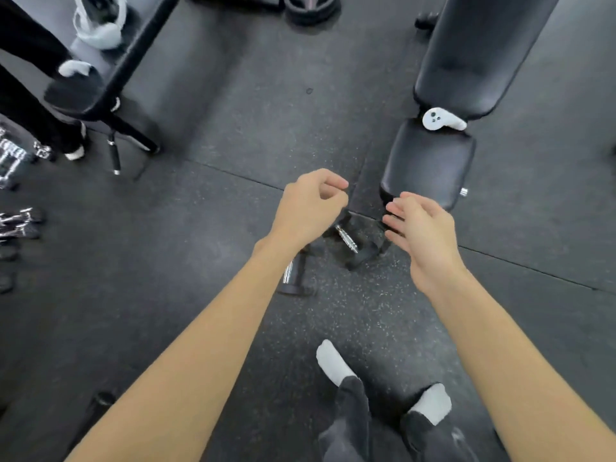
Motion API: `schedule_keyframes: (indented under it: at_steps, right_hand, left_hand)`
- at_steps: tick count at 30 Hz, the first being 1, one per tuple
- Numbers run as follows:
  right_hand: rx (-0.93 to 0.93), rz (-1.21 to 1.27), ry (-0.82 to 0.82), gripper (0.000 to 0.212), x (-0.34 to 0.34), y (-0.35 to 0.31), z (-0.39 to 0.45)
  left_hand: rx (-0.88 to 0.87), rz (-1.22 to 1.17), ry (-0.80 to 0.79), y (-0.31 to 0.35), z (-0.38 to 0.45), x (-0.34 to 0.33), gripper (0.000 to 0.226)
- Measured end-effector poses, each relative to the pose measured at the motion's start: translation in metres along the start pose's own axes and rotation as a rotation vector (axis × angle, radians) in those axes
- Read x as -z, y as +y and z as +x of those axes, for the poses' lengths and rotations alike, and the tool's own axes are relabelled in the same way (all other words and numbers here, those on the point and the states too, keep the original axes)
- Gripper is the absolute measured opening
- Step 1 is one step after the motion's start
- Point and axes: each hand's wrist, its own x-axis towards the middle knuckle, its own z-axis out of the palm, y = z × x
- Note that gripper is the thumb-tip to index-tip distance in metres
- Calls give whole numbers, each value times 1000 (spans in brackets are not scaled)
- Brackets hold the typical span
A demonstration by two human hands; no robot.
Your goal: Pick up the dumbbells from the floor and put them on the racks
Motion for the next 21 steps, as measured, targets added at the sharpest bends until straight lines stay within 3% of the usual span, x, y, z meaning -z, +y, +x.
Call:
schedule_keyframes:
  at_steps: [13,21]
  right_hand:
    - [-366,16,272,13,-73,205,278]
    - [-664,-54,384,42,-85,310,365]
  left_hand:
    - [95,167,-135,-198,249,-152,23]
    - [219,390,-297,-310,321,-217,56]
